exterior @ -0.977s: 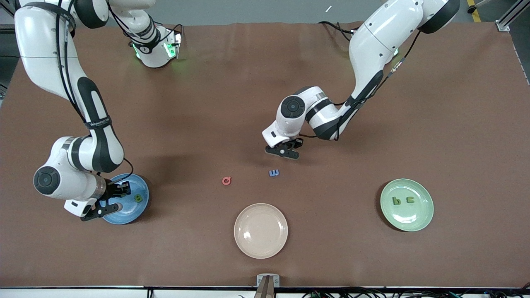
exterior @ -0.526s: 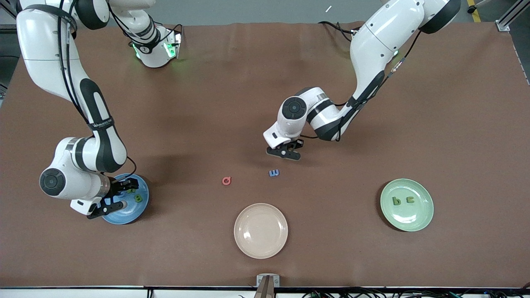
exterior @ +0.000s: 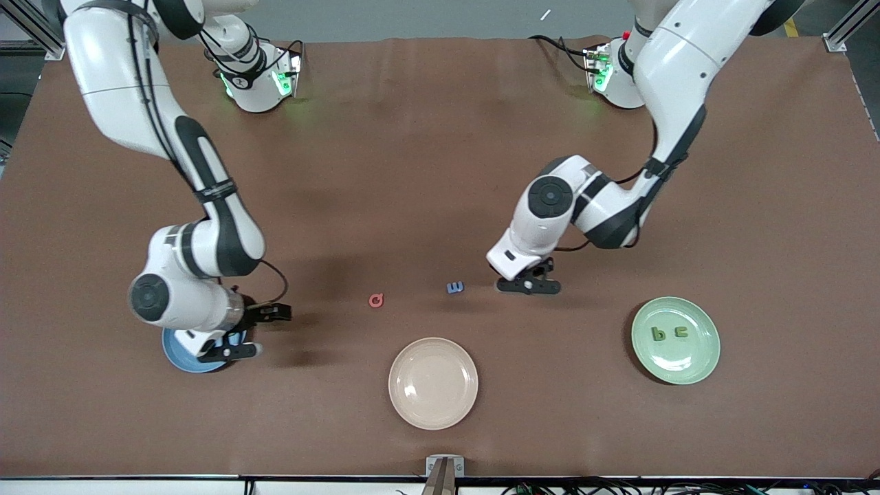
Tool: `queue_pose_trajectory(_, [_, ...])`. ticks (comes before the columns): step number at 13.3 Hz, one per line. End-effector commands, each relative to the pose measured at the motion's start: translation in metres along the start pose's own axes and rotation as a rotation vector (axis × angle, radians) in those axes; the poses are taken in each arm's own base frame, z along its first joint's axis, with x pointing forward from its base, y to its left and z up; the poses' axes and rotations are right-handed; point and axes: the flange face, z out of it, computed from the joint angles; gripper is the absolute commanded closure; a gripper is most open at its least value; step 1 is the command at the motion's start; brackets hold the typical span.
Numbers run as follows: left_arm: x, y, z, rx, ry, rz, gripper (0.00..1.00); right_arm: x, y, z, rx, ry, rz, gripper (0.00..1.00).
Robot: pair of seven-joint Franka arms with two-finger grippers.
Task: Sort uppercase to blue plate, lowercase to green plate
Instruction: 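Carry the blue x with the left gripper while the right gripper grasps Q, then release the x on the green plate while the right gripper places Q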
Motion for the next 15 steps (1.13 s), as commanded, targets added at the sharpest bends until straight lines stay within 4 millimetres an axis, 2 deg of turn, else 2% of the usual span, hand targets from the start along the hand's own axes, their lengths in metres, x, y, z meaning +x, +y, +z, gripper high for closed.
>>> queue_pose_trajectory(1, [0.027, -0.059, -0.011, 0.04, 0.031, -0.07, 0.99, -0.016, -0.068, 0.006, 0.008, 0.036, 0.152, 0.11])
queue_pose_trajectory(3, [0.046, -0.11, -0.009, 0.051, 0.033, -0.116, 0.99, -0.03, -0.119, 0.016, 0.007, 0.058, 0.197, 0.11])
queue_pose_trajectory(4, [0.056, -0.136, -0.006, 0.056, 0.035, -0.146, 0.99, -0.036, -0.136, 0.023, 0.009, 0.068, 0.203, 0.11])
queue_pose_trajectory(6, [0.072, -0.194, -0.001, 0.11, 0.061, -0.173, 0.99, -0.045, -0.158, 0.043, 0.011, 0.099, 0.183, 0.11])
queue_pose_trajectory(8, [0.08, -0.238, 0.006, 0.117, 0.068, -0.182, 0.99, -0.052, -0.171, 0.064, -0.005, 0.113, 0.155, 0.11])
queue_pose_trajectory(12, [0.09, -0.277, 0.013, 0.112, 0.071, -0.201, 0.97, -0.056, -0.172, 0.08, -0.036, 0.118, 0.126, 0.15])
queue_pose_trajectory(14, [0.086, -0.298, 0.021, 0.116, 0.051, -0.214, 0.94, -0.057, -0.174, 0.082, -0.037, 0.118, 0.119, 0.29])
queue_pose_trajectory(15, [0.08, -0.299, 0.027, 0.118, 0.034, -0.209, 0.92, -0.058, -0.175, 0.083, -0.038, 0.117, 0.118, 0.38])
